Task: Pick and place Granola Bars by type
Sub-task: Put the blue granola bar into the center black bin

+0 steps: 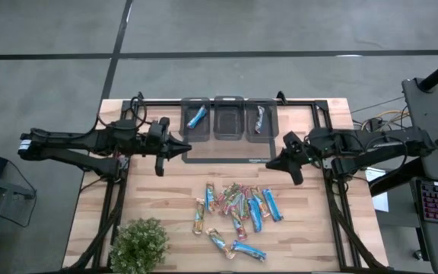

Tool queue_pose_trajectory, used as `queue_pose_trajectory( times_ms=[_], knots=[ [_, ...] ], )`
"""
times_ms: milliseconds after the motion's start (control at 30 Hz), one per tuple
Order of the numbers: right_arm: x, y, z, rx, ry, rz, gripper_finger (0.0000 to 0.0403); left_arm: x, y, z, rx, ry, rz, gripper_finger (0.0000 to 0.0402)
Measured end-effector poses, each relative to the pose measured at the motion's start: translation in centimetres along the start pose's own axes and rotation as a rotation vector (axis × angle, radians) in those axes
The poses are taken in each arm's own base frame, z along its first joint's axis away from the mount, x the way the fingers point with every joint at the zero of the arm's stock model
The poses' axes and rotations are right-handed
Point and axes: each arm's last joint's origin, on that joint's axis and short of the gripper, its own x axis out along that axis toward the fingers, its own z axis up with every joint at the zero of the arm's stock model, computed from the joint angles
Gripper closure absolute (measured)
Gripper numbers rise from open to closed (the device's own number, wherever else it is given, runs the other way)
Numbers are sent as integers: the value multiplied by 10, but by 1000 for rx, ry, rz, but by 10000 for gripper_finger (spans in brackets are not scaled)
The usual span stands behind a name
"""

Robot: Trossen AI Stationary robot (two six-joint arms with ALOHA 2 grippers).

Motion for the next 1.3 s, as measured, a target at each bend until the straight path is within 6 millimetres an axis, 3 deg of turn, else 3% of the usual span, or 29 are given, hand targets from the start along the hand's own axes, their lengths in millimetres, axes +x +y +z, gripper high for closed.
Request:
queue_pose_trajectory(
  times_ms=[533, 967, 1300],
  knots=[
    [30, -9, -26, 387, 214, -187, 394, 0, 0, -1, -8, 8, 2, 399],
    [56, -17, -36, 439, 278, -284, 391, 0, 0, -1, -15, 8, 2, 399],
    [58, -14, -52, 457, 347, -370, 296, 0, 0, -1, -22, 8, 2, 399]
  ],
)
